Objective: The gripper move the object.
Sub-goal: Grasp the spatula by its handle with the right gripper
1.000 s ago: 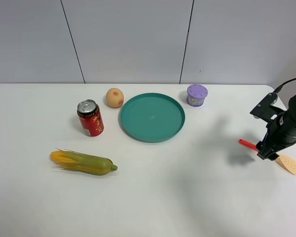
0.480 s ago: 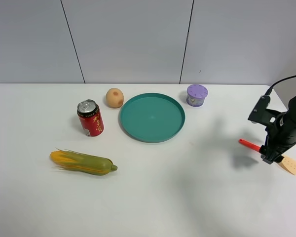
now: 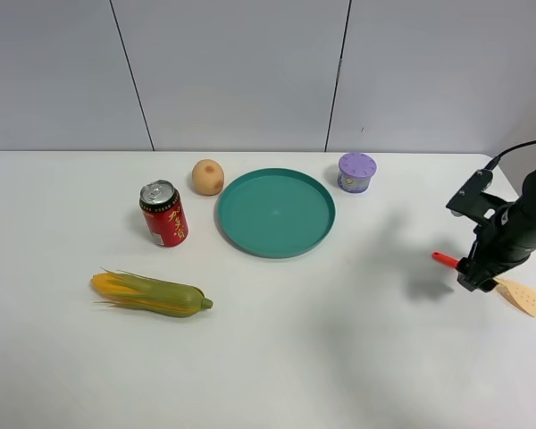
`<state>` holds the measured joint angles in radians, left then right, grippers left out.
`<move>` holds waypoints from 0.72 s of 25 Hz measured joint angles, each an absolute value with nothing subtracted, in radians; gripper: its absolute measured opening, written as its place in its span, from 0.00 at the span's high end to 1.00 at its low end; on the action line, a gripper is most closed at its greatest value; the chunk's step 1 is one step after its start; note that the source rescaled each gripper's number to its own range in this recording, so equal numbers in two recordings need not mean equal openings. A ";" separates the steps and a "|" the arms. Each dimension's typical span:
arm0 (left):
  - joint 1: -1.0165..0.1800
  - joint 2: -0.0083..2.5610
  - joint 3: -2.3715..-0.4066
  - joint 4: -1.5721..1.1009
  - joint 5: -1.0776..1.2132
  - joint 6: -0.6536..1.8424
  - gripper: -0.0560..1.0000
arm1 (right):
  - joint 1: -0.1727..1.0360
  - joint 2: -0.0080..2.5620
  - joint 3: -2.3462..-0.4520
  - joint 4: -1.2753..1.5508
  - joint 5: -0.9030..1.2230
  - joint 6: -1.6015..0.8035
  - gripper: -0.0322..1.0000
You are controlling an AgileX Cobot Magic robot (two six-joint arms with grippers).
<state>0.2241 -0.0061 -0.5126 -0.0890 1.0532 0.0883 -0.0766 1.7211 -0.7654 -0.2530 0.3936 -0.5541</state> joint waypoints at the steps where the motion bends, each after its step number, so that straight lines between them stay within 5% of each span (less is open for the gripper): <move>1: 0.224 -0.006 -0.513 -0.089 1.053 0.088 0.00 | -0.077 1.721 -0.765 -0.244 0.384 -0.556 0.26; 18: 0.224 -0.006 -0.513 -0.089 1.053 0.088 0.00 | -0.094 1.798 -0.765 -0.159 0.385 -0.721 0.27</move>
